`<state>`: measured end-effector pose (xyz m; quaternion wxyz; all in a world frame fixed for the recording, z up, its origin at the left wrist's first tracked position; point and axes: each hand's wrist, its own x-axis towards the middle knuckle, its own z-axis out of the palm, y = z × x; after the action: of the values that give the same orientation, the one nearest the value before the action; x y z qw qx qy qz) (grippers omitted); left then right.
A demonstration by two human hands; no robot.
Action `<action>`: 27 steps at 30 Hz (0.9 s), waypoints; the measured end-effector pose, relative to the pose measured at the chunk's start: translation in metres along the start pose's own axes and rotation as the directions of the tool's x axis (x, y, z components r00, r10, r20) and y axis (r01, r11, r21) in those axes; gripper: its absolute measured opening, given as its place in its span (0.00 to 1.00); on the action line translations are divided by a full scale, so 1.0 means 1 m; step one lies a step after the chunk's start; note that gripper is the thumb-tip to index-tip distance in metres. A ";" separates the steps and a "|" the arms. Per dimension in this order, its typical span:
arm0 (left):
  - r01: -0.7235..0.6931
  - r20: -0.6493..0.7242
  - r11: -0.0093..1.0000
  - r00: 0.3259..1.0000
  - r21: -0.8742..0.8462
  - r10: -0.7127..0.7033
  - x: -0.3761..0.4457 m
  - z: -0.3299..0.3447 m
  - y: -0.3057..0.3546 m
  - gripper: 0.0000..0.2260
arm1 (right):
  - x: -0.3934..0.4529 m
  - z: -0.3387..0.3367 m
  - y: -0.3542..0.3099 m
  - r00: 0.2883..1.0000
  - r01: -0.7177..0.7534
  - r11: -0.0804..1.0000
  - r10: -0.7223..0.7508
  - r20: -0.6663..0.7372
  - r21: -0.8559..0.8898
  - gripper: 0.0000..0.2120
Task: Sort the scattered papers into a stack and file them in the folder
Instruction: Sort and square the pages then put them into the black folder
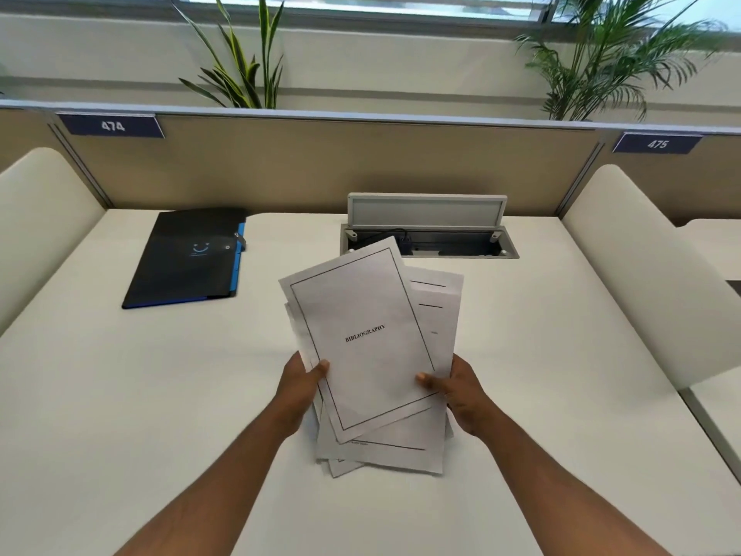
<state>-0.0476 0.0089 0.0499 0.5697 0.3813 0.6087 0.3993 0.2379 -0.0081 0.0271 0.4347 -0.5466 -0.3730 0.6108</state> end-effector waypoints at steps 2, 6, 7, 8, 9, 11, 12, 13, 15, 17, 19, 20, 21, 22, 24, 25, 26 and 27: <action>-0.060 -0.038 0.998 0.997 0.006 0.060 -0.002 0.007 0.009 0.15 | -0.002 -0.001 -0.005 0.999 0.003 1.000 -0.003 0.035 -0.016 0.30; -0.157 -0.056 0.988 0.986 -0.002 0.157 -0.006 0.015 0.024 0.14 | -0.002 0.004 -0.021 0.998 0.056 0.997 -0.055 0.009 -0.056 0.32; -0.180 -0.052 0.983 0.983 -0.027 0.179 -0.008 0.016 0.027 0.12 | -0.002 0.007 -0.026 0.997 0.077 0.995 -0.077 -0.008 -0.057 0.32; -0.210 -0.052 0.977 0.977 -0.046 0.207 -0.010 0.018 0.031 0.12 | -0.003 0.010 -0.031 0.995 0.099 0.994 -0.100 -0.026 -0.056 0.32; -0.247 -0.060 0.968 0.968 -0.045 0.244 -0.012 0.020 0.035 0.15 | -0.003 0.014 -0.037 0.991 0.121 0.991 -0.124 -0.042 -0.054 0.32; -0.307 -0.085 0.952 0.949 -0.009 0.305 -0.016 0.025 0.041 0.24 | -0.005 0.022 -0.047 0.982 0.175 0.983 -0.178 -0.062 -0.050 0.32; -0.339 -0.095 0.941 0.937 -0.002 0.337 -0.018 0.027 0.044 0.25 | -0.006 0.026 -0.053 0.976 0.204 0.978 -0.206 -0.064 -0.044 0.31; -0.374 -0.106 0.928 0.922 0.003 0.372 -0.020 0.029 0.047 0.24 | -0.007 0.030 -0.057 0.970 0.231 0.972 -0.233 -0.063 -0.041 0.29; -0.421 -0.122 0.907 0.899 0.023 0.420 -0.023 0.032 0.049 0.25 | -0.010 0.035 -0.065 0.959 0.276 0.960 -0.279 -0.060 -0.051 0.25; -0.451 -0.133 0.892 0.883 0.025 0.450 -0.025 0.033 0.051 0.26 | -0.011 0.037 -0.070 0.948 0.305 0.949 -0.311 -0.074 -0.073 0.22; -0.472 -0.138 0.882 0.872 0.021 0.470 -0.025 0.032 0.050 0.28 | -0.012 0.038 -0.074 0.934 0.328 0.939 -0.338 -0.112 -0.100 0.23; -0.476 -0.135 0.879 0.870 0.023 0.474 -0.025 0.032 0.050 0.30 | -0.011 0.039 -0.075 0.927 0.336 0.935 -0.350 -0.133 -0.117 0.23; -0.481 -0.132 0.877 0.867 0.028 0.480 -0.026 0.031 0.051 0.30 | -0.011 0.040 -0.077 0.921 0.342 0.929 -0.361 -0.149 -0.140 0.23; -0.489 -0.129 0.872 0.863 0.033 0.489 -0.027 0.029 0.052 0.30 | -0.012 0.041 -0.078 0.914 0.348 0.922 -0.374 -0.156 -0.170 0.24; -0.516 -0.131 0.855 0.845 0.056 0.519 -0.029 0.025 0.054 0.26 | -0.012 0.041 -0.079 0.905 0.370 0.905 -0.402 -0.136 -0.210 0.30; -0.529 -0.135 0.846 0.835 0.070 0.533 -0.030 0.022 0.054 0.22 | -0.013 0.039 -0.079 0.902 0.385 0.900 -0.414 -0.123 -0.203 0.33; -0.535 -0.134 0.842 0.831 0.074 0.540 -0.029 0.021 0.052 0.20 | -0.014 0.036 -0.076 0.898 0.397 0.899 -0.422 -0.122 -0.185 0.35; -0.535 -0.129 0.842 0.832 0.074 0.540 -0.029 0.019 0.050 0.18 | -0.015 0.035 -0.073 0.896 0.402 0.900 -0.425 -0.133 -0.169 0.37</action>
<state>-0.0262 0.0033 0.1069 0.3824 0.5165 0.5237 0.5592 0.2123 0.0035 0.1047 0.5456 -0.5325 -0.4841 0.4293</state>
